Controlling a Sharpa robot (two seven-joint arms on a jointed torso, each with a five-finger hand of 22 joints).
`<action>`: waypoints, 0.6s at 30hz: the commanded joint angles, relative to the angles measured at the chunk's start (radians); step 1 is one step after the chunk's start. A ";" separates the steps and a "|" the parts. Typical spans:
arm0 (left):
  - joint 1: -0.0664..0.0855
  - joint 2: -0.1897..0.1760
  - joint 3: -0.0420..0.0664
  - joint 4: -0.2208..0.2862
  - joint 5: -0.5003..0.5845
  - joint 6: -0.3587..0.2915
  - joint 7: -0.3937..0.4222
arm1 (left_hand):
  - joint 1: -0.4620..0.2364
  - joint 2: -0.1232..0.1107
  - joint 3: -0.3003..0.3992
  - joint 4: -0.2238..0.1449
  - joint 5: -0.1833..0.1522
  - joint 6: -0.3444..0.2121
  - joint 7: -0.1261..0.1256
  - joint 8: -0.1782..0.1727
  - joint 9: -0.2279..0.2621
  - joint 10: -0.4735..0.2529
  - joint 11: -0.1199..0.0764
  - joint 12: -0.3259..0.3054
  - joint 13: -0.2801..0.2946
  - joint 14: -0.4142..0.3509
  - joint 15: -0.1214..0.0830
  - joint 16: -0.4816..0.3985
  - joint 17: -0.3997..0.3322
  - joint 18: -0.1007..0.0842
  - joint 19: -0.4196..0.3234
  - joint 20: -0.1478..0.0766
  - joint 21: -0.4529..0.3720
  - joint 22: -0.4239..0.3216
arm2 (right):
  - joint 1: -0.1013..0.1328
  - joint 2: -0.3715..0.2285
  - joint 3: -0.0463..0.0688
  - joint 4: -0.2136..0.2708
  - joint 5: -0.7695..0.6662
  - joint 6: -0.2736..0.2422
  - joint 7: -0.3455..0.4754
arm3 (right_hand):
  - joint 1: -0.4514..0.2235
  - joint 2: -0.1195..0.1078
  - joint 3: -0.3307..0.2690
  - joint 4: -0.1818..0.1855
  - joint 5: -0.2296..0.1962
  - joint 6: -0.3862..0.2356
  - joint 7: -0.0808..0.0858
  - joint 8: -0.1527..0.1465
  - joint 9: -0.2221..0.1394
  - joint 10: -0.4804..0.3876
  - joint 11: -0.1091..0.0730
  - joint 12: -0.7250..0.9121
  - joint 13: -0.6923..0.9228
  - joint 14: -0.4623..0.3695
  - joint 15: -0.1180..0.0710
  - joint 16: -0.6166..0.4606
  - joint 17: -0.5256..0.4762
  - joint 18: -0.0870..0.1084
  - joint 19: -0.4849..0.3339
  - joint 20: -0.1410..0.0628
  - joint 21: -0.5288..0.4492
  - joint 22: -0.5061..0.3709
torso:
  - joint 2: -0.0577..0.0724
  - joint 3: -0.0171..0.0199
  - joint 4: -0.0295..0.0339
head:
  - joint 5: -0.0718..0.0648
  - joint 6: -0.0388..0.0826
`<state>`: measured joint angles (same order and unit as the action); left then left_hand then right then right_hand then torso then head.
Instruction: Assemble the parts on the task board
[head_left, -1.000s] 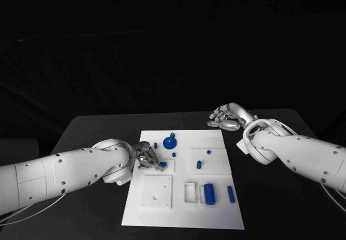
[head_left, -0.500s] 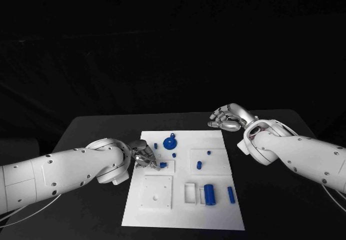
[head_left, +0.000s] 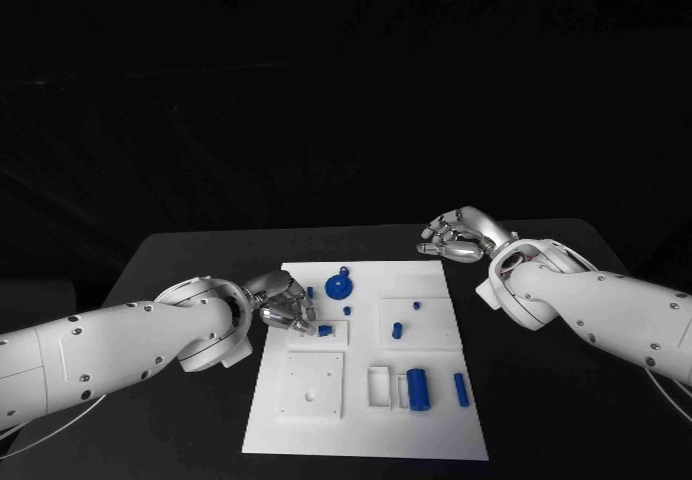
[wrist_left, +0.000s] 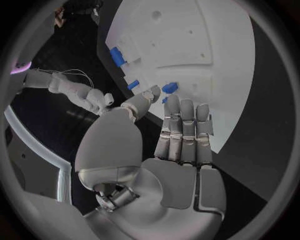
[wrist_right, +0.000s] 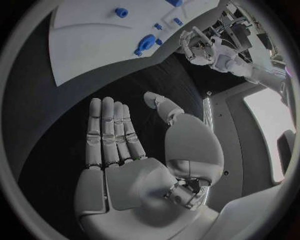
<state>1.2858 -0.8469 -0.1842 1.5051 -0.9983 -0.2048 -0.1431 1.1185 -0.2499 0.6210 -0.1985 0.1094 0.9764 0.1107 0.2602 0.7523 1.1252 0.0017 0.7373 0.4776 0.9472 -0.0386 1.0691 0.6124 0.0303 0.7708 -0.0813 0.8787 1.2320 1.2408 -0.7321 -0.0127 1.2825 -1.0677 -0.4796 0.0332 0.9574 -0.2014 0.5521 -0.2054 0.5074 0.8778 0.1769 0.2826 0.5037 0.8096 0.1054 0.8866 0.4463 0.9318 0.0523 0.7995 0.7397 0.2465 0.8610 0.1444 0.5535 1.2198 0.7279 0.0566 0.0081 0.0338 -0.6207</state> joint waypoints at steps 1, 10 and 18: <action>0.000 -0.005 -0.002 0.002 -0.094 -0.087 0.141 | 0.014 -0.002 0.002 -0.005 -0.006 -0.013 0.004 -0.012 -0.012 0.001 0.008 -0.023 -0.011 0.001 0.011 -0.018 -0.008 0.001 -0.008 -0.047 -0.012 -0.002 | 0.000 -0.001 0.000 0.002 0.002 0.009 0.014 | -0.001 0.004 -0.002 0.006 0.005 -0.005 0.000 -0.004 -0.001 -0.007 0.000 0.005 -0.001 -0.008 0.002 0.006 -0.001 0.015 -0.002 0.008 -0.007 0.001 | 0.000 -0.0003 0.0006 | 0.000 -0.001; -0.001 -0.010 -0.036 -0.007 -0.208 -0.137 0.189 | 0.014 -0.013 -0.005 0.016 -0.047 -0.028 0.017 -0.048 -0.057 0.013 0.020 -0.085 -0.036 0.008 0.023 -0.054 -0.017 0.009 -0.005 -0.033 -0.036 0.000 | -0.001 -0.003 0.000 0.001 0.005 0.009 0.016 | -0.002 0.005 -0.003 0.006 0.016 -0.006 0.001 -0.004 -0.002 -0.008 0.001 0.008 -0.005 -0.008 0.002 0.007 -0.002 0.015 -0.001 0.008 -0.008 0.003 | 0.000 -0.0001 0.0003 | 0.002 -0.001; -0.020 0.001 -0.047 -0.032 -0.253 -0.152 0.203 | -0.001 -0.023 -0.016 0.040 -0.057 -0.023 0.018 -0.056 -0.076 0.017 0.022 -0.113 -0.046 0.008 0.026 -0.063 -0.016 0.011 -0.005 -0.029 -0.045 0.004 | -0.002 -0.005 0.000 0.000 0.005 0.007 0.015 | -0.002 0.005 -0.003 0.006 0.020 -0.006 0.001 -0.004 -0.002 -0.008 0.001 0.009 -0.007 -0.008 0.002 0.008 -0.003 0.015 0.000 0.008 -0.009 0.004 | 0.001 -0.0002 -0.0008 | 0.002 -0.002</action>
<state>1.2676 -0.8487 -0.2314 1.4766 -1.1990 -0.3233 0.0223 1.1191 -0.2667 0.6047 -0.1625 0.0571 0.9498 0.1231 0.2081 0.6775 1.1383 0.0219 0.6272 0.4329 0.9540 -0.0175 1.0114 0.5968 0.0304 0.7665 -0.0842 0.8362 1.2347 1.2399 -0.7360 -0.0127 1.2818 -1.0624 -0.4797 0.0363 0.9574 -0.2014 0.5493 -0.2026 0.5230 0.8778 0.1770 0.2826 0.5028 0.8096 0.1054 0.8905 0.4409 0.9319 0.0522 0.8035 0.7383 0.2464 0.8610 0.1444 0.5496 1.2224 0.7283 0.0559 0.0080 0.0357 -0.6222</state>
